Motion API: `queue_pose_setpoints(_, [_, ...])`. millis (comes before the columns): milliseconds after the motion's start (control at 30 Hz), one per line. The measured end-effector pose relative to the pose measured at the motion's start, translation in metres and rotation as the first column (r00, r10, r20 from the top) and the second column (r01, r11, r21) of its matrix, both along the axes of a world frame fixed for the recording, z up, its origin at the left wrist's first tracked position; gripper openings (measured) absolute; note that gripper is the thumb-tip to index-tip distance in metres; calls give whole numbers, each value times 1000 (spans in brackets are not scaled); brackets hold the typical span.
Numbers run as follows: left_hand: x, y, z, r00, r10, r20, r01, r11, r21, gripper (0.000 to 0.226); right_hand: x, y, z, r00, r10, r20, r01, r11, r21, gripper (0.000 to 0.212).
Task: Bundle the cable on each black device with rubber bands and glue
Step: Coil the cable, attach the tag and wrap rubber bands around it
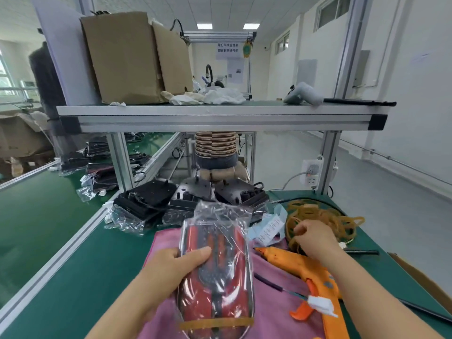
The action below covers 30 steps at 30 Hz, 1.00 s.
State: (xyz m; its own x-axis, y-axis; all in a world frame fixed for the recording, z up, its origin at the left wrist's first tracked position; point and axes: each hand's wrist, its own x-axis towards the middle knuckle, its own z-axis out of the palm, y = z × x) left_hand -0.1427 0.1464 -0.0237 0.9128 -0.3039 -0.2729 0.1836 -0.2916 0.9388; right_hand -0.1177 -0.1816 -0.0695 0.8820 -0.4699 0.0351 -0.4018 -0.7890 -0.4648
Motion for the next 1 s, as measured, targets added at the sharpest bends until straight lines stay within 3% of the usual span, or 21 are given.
queue_pose_setpoints(133, [5,-8,-23,991,-45,-123,46,999,-1,37,8,5,-7,999,45,-18,-47,990,-136,37])
queue_pose_setpoints(267, [11,-8,-34,988,-32,-152,36,999,24,40,13,4,-7,994,48,-96,-71,965,-254,23])
queue_pose_setpoints(433, [18,-8,-43,984,6,-179,0,999,36,43,17,0,-2,992,-37,-122,-1,956,-295,26])
queue_pose_setpoints(767, [39,-14,-44,989,85,-118,-80,996,40,42,18,3,20,992,-91,86,108,968,-228,25])
queue_pose_setpoints(867, [48,-17,-48,988,84,-133,-82,996,22,41,14,8,29,969,-44,243,97,973,-210,16])
queue_pose_setpoints(933, [54,-18,-54,988,104,-116,-98,993,60,42,11,14,37,934,0,357,71,980,-184,14])
queue_pose_setpoints(1000, [60,-18,-58,994,101,-32,-93,976,195,45,7,24,50,894,45,445,23,989,-145,13])
